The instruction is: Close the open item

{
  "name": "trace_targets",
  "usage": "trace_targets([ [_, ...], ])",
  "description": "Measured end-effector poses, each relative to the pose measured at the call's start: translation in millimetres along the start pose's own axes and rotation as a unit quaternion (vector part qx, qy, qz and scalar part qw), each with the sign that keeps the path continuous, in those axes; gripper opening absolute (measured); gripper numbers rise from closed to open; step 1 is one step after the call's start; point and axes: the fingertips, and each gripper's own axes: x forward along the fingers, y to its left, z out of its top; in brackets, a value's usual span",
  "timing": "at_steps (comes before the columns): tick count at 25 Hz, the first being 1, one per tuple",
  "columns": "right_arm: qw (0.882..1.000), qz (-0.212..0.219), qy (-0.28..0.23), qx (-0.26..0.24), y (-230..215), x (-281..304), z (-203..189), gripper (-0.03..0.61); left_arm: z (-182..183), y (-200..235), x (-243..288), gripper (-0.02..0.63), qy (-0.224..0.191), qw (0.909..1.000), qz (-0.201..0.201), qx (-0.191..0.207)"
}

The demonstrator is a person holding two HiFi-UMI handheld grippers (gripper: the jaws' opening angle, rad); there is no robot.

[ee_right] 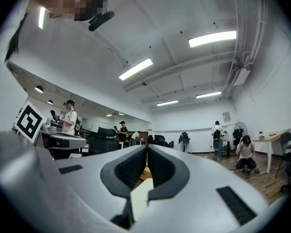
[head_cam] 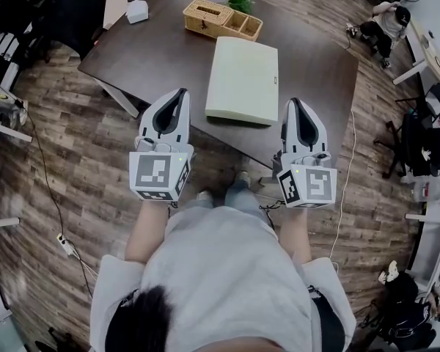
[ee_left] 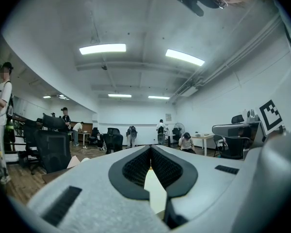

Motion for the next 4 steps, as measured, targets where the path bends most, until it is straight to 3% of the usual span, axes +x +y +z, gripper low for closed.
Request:
trace_targets([
  [4,1.000,0.003,-0.002,-0.002,5.5,-0.1,3.5,0.013,0.7,3.0,-4.6,0.009,0.002,1.0000,0.001,0.002],
])
